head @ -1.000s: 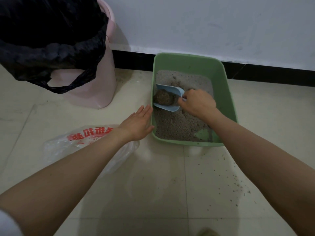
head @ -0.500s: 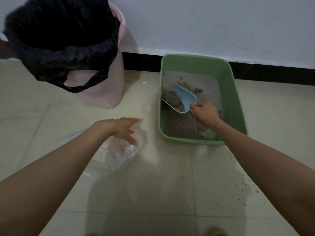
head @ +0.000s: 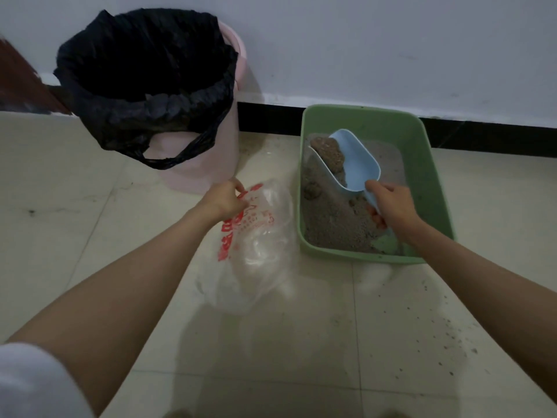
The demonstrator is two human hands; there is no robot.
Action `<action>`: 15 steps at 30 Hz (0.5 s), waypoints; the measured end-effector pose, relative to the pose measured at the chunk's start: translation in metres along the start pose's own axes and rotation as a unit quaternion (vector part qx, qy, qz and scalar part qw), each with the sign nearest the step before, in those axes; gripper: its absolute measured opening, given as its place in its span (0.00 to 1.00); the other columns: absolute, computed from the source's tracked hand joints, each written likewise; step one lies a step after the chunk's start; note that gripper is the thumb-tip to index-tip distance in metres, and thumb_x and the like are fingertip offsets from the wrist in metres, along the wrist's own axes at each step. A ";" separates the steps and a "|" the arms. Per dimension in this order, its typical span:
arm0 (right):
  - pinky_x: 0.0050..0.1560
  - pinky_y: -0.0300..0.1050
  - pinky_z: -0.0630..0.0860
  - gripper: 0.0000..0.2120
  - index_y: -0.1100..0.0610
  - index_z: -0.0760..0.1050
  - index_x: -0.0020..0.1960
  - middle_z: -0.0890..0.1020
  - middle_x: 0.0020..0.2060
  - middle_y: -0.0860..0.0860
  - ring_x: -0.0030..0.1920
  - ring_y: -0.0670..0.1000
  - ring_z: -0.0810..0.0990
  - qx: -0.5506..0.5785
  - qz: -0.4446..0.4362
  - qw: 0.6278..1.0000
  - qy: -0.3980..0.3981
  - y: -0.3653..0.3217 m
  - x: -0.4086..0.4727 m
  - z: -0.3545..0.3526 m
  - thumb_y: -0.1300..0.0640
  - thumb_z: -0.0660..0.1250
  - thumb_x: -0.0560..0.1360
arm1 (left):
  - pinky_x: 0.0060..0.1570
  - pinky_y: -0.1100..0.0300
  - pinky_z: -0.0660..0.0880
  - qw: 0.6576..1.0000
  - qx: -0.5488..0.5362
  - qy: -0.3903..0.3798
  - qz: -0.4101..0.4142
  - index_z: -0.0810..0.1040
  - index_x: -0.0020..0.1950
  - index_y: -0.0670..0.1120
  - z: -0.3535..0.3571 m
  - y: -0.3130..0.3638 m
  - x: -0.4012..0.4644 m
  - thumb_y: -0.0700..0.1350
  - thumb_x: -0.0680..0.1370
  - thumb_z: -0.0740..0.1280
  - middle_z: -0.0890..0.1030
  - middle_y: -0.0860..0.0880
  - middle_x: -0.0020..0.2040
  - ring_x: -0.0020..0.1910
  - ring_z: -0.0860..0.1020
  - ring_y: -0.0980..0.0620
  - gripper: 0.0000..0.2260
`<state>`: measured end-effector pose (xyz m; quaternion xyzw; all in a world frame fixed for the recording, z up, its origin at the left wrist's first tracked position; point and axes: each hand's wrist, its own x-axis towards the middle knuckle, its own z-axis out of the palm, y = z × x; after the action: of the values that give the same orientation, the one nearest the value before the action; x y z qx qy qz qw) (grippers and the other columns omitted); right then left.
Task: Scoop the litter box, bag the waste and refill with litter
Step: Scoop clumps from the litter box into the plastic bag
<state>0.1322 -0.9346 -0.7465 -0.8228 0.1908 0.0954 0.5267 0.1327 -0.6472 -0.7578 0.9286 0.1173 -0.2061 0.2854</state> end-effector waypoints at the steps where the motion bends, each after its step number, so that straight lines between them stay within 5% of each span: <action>1: 0.25 0.40 0.61 0.13 0.55 0.72 0.34 0.70 0.25 0.55 0.23 0.51 0.64 0.000 -0.008 1.000 -0.010 -0.003 -0.004 0.000 0.55 0.62 0.76 | 0.42 0.57 0.74 1.000 -0.018 0.001 -0.009 0.67 0.67 0.44 0.001 -0.004 0.002 0.45 0.75 0.67 0.77 0.40 0.59 0.46 0.79 0.45 0.22; 4: 0.24 0.38 0.61 0.13 0.56 0.73 0.34 0.70 0.24 0.54 0.21 0.50 0.64 -0.011 -0.025 0.998 -0.059 -0.009 -0.017 0.006 0.54 0.62 0.77 | 0.51 0.53 0.74 0.999 -0.021 -0.012 -0.027 0.61 0.70 0.44 0.002 -0.019 -0.001 0.46 0.74 0.69 0.75 0.40 0.62 0.57 0.76 0.41 0.29; 15: 0.20 0.36 0.61 0.14 0.58 0.75 0.37 0.71 0.23 0.53 0.19 0.48 0.64 -0.130 0.017 0.962 -0.238 -0.006 -0.078 0.065 0.53 0.61 0.77 | 0.43 0.52 0.78 0.988 -0.114 -0.015 -0.101 0.74 0.60 0.42 -0.006 -0.065 -0.019 0.34 0.74 0.66 0.79 0.39 0.54 0.45 0.77 0.44 0.15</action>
<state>0.0666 -0.8572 -0.7411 -0.8344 0.0597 0.3209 0.4441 0.0963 -0.5931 -0.7762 0.8702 0.2286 -0.2329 0.3691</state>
